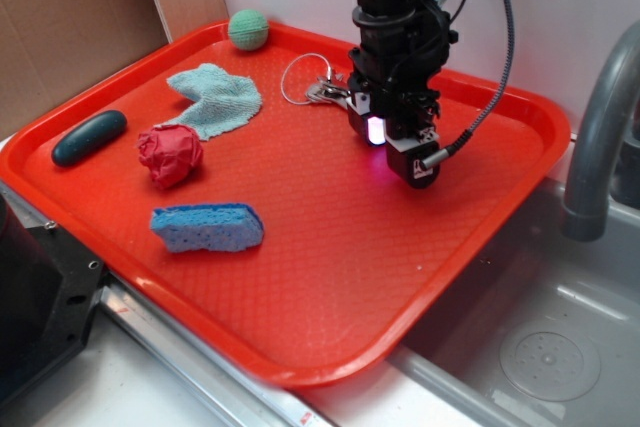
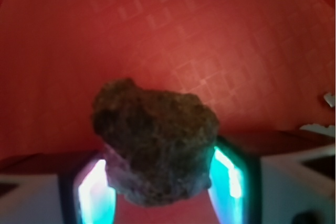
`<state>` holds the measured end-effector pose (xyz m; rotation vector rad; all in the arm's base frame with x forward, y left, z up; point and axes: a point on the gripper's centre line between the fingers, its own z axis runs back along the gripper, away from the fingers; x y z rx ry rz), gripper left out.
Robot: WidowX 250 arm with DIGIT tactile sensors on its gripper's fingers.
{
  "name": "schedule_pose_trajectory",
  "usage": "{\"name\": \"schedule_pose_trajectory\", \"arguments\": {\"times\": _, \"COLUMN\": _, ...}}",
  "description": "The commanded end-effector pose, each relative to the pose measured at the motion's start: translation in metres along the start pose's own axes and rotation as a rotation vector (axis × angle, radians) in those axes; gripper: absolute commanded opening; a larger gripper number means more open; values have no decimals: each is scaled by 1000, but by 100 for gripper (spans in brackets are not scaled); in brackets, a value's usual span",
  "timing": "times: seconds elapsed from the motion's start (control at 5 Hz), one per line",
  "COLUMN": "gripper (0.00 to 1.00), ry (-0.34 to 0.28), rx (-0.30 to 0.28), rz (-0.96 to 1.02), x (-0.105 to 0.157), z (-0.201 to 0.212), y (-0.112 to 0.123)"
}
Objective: Grab the rock.
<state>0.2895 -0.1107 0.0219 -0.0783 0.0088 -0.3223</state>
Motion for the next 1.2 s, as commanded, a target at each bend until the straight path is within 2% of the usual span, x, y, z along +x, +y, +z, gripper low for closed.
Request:
{"name": "schedule_pose_trajectory", "arguments": {"times": 0.0, "gripper": 0, "ry": -57, "rx": 35, "rz": 8, "x": 1, "z": 30, "y": -6}}
{"name": "schedule_pose_trajectory", "arguments": {"times": 0.2, "gripper": 0, "ry": -42, "rx": 128, "rz": 114, "x": -22, "z": 79, "y": -17}}
{"name": "schedule_pose_trajectory", "arguments": {"times": 0.4, "gripper": 0, "ry": -79, "rx": 161, "rz": 272, "x": -68, "z": 128, "y": -17}}
{"name": "schedule_pose_trajectory", "arguments": {"times": 0.6, "gripper": 0, "ry": -58, "rx": 142, "rz": 407, "x": -99, "z": 173, "y": -14}}
{"name": "schedule_pose_trajectory", "arguments": {"times": 0.8, "gripper": 0, "ry": -101, "rx": 159, "rz": 536, "x": -136, "z": 195, "y": -11}}
{"name": "schedule_pose_trajectory", "arguments": {"times": 1.0, "gripper": 0, "ry": -138, "rx": 225, "rz": 574, "x": -151, "z": 210, "y": -1}}
